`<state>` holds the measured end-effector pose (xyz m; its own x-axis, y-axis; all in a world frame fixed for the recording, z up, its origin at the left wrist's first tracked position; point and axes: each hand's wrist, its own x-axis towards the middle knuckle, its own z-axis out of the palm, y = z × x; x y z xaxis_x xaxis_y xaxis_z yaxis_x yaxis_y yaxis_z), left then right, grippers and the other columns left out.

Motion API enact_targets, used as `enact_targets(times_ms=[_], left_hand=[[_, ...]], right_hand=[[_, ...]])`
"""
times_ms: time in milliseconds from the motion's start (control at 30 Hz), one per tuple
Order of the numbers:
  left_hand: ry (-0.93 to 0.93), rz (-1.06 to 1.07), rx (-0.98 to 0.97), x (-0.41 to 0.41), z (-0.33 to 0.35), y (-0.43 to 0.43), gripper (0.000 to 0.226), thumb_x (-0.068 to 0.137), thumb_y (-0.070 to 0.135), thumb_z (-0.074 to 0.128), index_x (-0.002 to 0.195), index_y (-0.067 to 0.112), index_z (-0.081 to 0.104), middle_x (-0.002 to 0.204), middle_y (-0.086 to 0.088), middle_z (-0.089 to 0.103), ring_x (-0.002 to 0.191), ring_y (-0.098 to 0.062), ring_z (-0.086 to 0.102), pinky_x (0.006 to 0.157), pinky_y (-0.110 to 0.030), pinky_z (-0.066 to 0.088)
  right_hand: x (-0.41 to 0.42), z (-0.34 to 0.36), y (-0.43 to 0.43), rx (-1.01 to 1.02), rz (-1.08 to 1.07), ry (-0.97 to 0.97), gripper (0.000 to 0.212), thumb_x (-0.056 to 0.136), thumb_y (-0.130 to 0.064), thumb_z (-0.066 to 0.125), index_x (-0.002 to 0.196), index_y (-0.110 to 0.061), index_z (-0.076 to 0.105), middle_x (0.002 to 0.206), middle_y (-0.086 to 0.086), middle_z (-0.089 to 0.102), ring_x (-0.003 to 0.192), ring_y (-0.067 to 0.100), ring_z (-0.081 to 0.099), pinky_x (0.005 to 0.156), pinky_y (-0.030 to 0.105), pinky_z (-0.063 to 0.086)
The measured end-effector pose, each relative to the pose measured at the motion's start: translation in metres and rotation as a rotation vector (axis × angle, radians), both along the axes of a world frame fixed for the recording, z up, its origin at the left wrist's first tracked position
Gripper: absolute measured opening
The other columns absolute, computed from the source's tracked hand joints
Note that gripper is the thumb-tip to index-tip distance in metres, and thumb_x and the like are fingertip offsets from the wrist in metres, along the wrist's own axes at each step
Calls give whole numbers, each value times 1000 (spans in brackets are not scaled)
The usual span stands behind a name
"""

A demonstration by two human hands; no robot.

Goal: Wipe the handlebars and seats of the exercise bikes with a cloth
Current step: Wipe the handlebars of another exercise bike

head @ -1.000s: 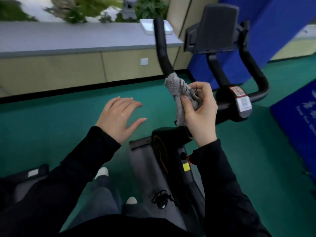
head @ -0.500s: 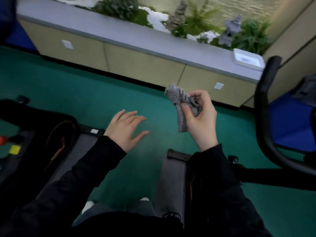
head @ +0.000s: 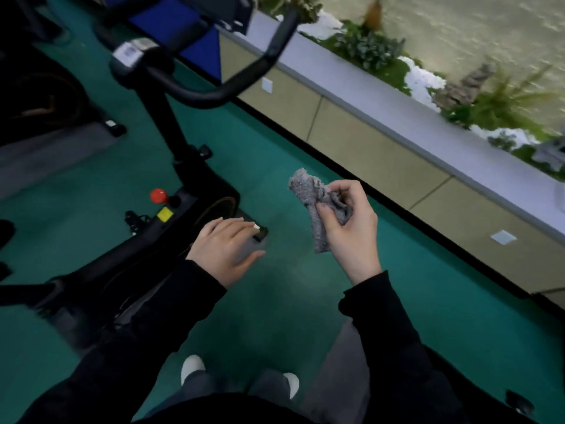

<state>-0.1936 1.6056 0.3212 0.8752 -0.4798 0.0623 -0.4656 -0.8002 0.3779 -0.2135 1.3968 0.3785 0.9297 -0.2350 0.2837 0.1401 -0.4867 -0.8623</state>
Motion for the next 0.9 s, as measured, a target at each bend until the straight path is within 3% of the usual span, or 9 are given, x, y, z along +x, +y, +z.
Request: enact_targets(times_ms=[367,733,900], left_hand=[[24,171,-36,30,-5,138,63,85,55,34,114,10,66,123,-5,63,118,-25,57,98,-43,42],[2,310,-62,64,-13,152,59,85,52,38,110,8,68,115,-8,66,107,-28,63,89,-45,48],[-8,421,-66,89,-11,146,58,84,53,38,111,10,67,118,-5,65,110,-26,61,91,-44,47]], right_hand=[[54,-7,131,-33,128,14,35,87,-7,63,93,-39,49,94,-28,59,88,-4,58,75,5,41],[108,-21,150,-17,264,61,30,87,-6,63,94,-32,52,95,-25,60,89,-3,59,74,5,41],[144,-21,139,-32,329,46,35,87,-7,64,92,-38,50,94,-24,60,91,-2,59,75,4,41]])
